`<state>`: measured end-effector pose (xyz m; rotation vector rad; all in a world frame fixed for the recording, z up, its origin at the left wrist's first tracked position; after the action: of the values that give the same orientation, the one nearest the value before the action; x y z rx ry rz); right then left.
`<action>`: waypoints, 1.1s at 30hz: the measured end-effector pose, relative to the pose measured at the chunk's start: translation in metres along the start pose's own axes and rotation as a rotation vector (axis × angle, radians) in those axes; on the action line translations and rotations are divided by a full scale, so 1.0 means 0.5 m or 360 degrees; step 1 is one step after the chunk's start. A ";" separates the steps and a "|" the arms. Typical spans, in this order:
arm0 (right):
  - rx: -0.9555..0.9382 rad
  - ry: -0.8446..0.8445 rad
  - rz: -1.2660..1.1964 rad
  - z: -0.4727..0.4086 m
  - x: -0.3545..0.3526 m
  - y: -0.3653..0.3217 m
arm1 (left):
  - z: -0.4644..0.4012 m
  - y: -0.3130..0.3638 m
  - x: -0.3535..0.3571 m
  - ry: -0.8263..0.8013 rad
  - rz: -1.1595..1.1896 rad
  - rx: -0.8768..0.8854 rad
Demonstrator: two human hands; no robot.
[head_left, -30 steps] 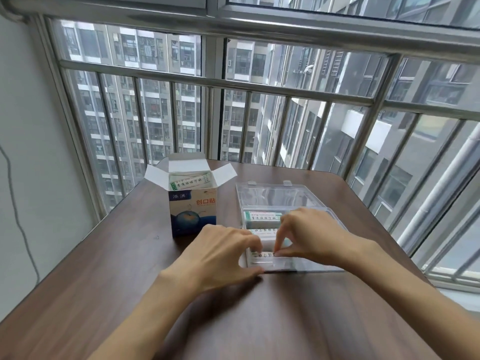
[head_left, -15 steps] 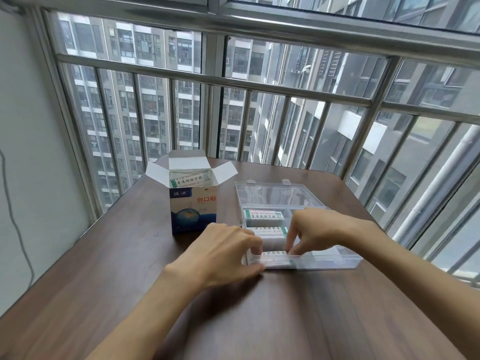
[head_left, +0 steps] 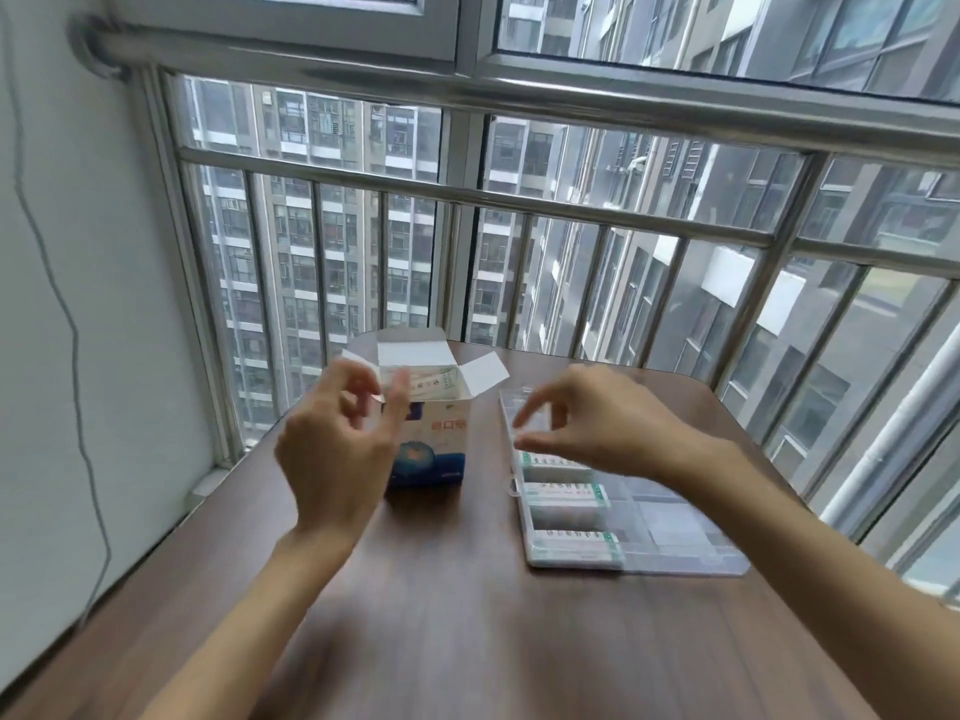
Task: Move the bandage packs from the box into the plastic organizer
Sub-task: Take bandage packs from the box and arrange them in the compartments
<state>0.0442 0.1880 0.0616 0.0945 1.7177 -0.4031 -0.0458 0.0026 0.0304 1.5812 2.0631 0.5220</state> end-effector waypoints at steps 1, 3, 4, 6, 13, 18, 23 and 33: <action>-0.0044 0.0074 -0.0022 -0.009 0.003 -0.024 | -0.001 -0.031 -0.010 0.0058 0.0026 -0.0159; -0.0111 0.0211 -0.0026 -0.026 0.012 -0.063 | 0.007 -0.090 -0.005 0.0075 0.0096 -0.0467; -0.0119 0.0270 -0.0018 -0.036 0.020 -0.076 | 0.011 -0.113 0.005 0.0040 0.0162 -0.0586; -0.0071 0.0346 -0.0029 -0.055 0.036 -0.083 | 0.018 -0.144 0.036 -0.0096 0.0321 -0.0749; -0.0024 0.0274 -0.0231 -0.063 0.051 -0.076 | 0.023 -0.141 0.071 -0.0371 0.0362 -0.0748; -0.0157 -0.0260 -0.0131 -0.049 0.073 -0.089 | 0.038 -0.090 0.046 -0.0334 0.0347 -0.0591; -0.0125 -0.0104 -0.0200 -0.038 0.038 -0.074 | 0.041 -0.064 0.035 -0.0339 0.0043 -0.0275; -0.0040 0.0056 0.0234 -0.051 0.102 -0.074 | 0.049 -0.046 0.053 -0.0397 0.0145 -0.0071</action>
<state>-0.0002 0.1534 0.0235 0.2093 1.7377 -0.2726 -0.0548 0.0226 -0.0064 1.6303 1.7905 0.3782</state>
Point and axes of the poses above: each hand's wrist, its own z-axis away from the middle knuckle, its own x-axis out of the palm, y = z × x, the point moved 9 cm from there along -z, towards the middle knuckle, and after that the axes turned 7 degrees about x, right-handed, at the moved point
